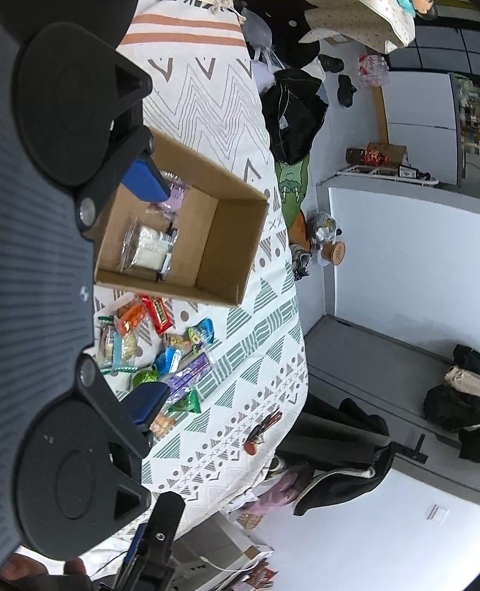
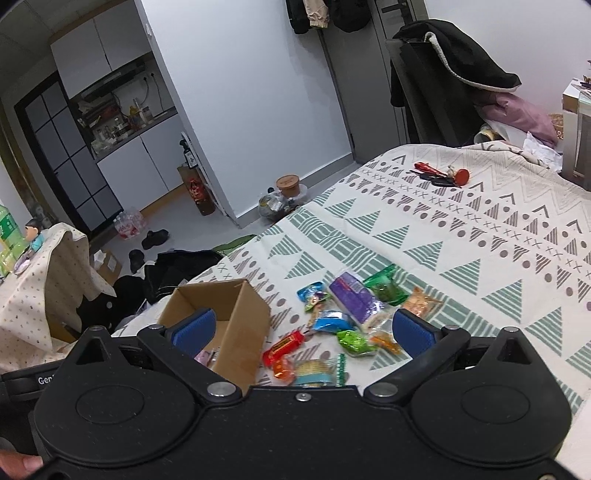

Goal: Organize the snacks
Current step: 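Withdraw both tools from the box back toward the snack pile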

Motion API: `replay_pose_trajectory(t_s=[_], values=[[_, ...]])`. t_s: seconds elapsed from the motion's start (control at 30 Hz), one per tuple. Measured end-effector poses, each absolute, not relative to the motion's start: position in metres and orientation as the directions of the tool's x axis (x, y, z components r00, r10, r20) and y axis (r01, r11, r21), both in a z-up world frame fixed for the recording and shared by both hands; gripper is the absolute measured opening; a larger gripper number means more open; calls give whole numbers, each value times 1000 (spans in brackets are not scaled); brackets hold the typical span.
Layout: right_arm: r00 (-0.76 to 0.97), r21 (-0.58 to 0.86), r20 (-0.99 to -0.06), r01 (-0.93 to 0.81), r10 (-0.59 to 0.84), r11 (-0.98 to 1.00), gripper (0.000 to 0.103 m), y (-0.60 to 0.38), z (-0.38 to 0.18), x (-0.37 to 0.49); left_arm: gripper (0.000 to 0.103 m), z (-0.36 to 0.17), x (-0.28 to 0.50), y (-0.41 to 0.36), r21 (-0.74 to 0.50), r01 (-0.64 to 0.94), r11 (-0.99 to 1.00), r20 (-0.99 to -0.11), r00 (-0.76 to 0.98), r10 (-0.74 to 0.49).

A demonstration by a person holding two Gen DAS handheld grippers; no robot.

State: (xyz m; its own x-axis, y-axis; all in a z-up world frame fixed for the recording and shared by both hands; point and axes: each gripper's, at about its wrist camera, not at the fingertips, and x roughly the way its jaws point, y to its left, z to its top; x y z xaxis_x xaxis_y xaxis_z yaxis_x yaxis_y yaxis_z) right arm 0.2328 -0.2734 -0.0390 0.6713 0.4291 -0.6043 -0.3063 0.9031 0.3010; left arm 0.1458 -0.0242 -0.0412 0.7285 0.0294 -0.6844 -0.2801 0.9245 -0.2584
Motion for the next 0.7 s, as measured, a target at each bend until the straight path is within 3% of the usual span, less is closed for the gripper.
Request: replay_pose_trajectory(t_s=[0.7], values=[[624, 371, -662, -209, 416, 905, 103, -322, -82, 257, 102, -82, 176, -94, -220, -212, 952, -722, 692, -13]])
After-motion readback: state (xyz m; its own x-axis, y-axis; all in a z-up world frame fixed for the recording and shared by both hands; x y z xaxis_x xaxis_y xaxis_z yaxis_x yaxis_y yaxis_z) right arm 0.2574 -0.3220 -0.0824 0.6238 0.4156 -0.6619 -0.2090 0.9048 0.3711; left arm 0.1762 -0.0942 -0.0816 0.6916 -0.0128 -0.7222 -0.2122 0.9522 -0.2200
